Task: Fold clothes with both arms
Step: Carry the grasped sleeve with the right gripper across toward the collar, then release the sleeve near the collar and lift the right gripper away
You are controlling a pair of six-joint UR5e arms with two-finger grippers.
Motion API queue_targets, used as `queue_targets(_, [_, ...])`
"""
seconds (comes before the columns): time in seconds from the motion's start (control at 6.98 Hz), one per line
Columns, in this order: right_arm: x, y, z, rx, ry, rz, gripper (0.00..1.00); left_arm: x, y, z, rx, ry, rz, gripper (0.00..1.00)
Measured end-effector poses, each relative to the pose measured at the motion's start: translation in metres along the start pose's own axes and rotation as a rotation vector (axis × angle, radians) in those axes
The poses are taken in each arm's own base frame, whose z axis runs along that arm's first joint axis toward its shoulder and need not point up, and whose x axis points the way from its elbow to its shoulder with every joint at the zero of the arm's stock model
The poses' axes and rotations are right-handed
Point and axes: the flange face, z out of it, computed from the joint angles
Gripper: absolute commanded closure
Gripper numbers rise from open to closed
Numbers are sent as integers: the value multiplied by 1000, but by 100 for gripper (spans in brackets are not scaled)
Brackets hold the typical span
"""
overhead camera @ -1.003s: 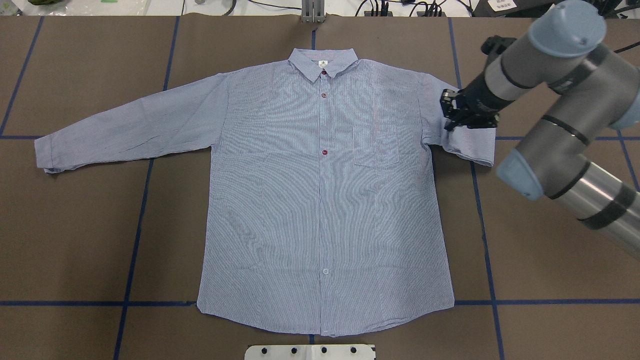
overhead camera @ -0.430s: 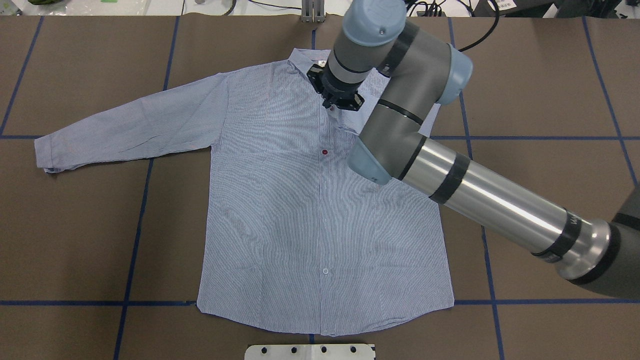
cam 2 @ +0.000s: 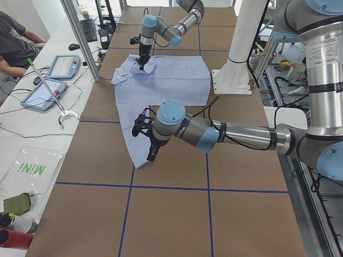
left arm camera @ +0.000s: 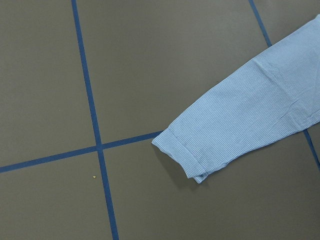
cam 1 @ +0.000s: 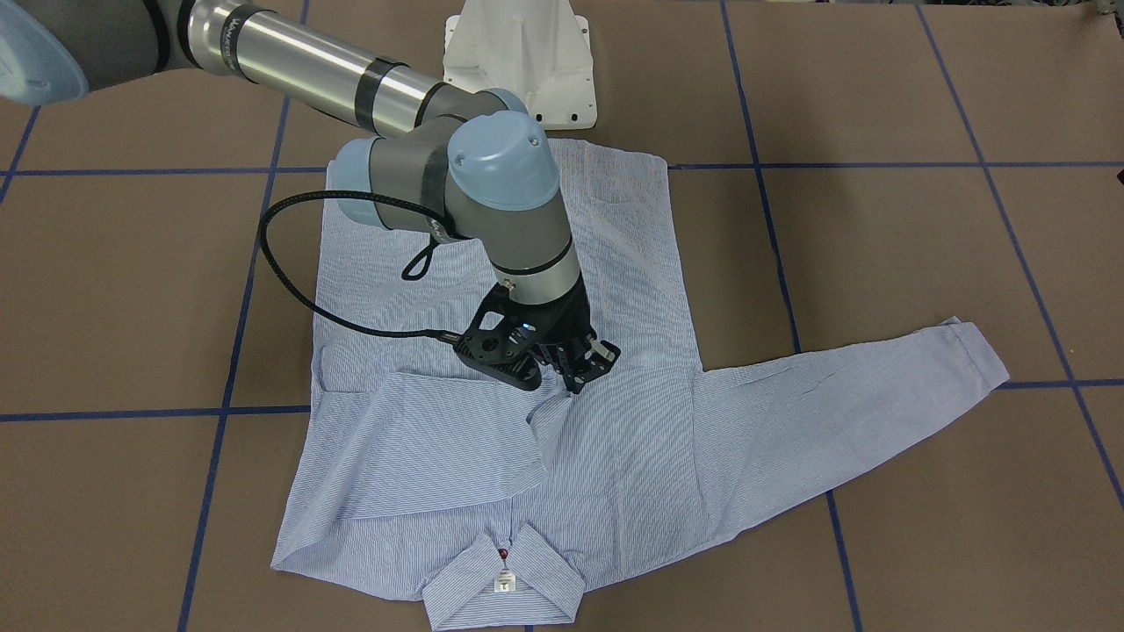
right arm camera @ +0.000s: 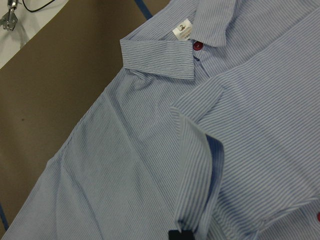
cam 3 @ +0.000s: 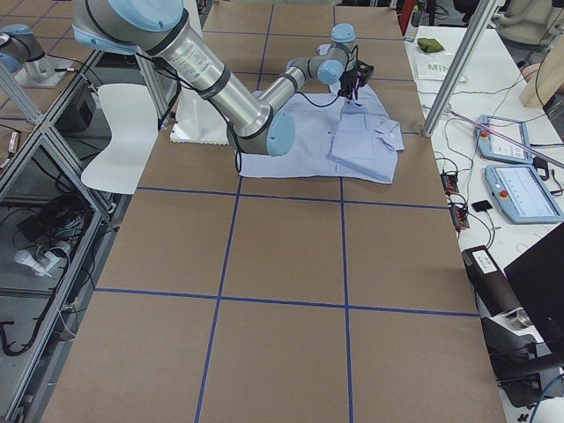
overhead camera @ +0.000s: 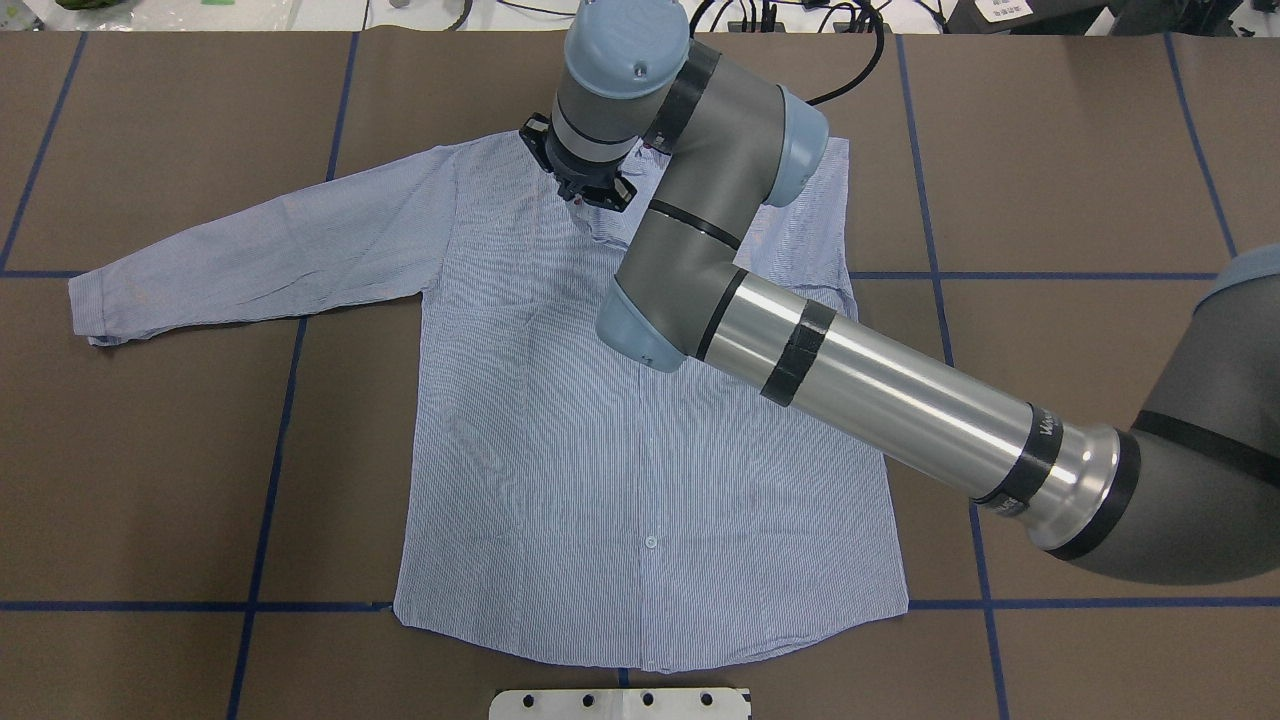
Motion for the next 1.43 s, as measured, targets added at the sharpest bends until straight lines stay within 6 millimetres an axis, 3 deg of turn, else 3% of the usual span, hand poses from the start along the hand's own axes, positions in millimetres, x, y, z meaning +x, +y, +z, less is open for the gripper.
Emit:
queue_targets(0.29, [-6, 20, 10, 6, -14, -15, 100, 0, 0, 0, 1, 0, 1, 0])
queue_targets(0.43, [-6, 28, 15, 11, -25, -23, 87, 0, 0, 0, 1, 0, 1, 0])
queue_targets(0.57, [-4, 32, 22, 14, -33, -26, 1, 0, 0, 0, 0, 0, 0, 0])
queue_targets(1.0, [-3, 46, 35, 32, -44, -39, 0, 5, -3, 3, 8, 6, 6, 0])
queue_targets(1.29, [-7, 60, 34, 29, -54, -44, 0, 25, -6, 40, -27, 37, -14, 0])
queue_targets(1.43, [-8, 57, 31, 33, -59, -38, 0, 19, -7, 61, -37, 43, -89, 4])
